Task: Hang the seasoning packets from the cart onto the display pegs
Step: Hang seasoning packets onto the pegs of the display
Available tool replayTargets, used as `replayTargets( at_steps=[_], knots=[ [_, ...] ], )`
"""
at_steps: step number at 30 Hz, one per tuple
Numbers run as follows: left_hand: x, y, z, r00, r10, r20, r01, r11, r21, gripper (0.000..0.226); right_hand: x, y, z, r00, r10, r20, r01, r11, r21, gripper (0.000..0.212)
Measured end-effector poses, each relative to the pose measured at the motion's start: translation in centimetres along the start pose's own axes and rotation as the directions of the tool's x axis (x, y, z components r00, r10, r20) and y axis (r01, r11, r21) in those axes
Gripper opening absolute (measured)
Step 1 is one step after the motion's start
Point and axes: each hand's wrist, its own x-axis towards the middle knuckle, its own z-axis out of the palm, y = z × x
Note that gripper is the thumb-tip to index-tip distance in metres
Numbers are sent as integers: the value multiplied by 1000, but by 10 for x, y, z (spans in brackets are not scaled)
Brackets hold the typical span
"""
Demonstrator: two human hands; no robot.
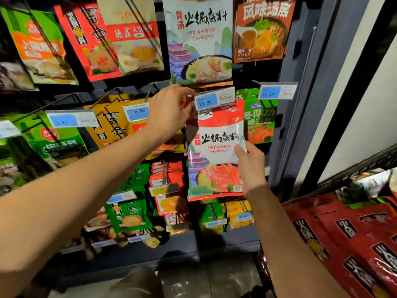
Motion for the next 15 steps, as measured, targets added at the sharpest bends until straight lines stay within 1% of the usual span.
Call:
replayTargets(
  at_steps=[4,7,10,15],
  knots=[
    [0,6,-5,996,75,-40,-74,997,18,23,1,2,-4,1000,12,2,-12,1000,24,23],
    [3,8,-7,995,99,13,-99,995,-28,30,4,2,-6,1000,13,17,-13,1000,-8,26],
    [5,8,-7,995,92,33,-89,993,-78,38,4,0,-7,999,12,35,-11,1000,-11,31],
    [10,3,-4,998,48,29,-43,986,-163,27,6,0,-7,999,15,50,-13,999,-42,30]
  ],
)
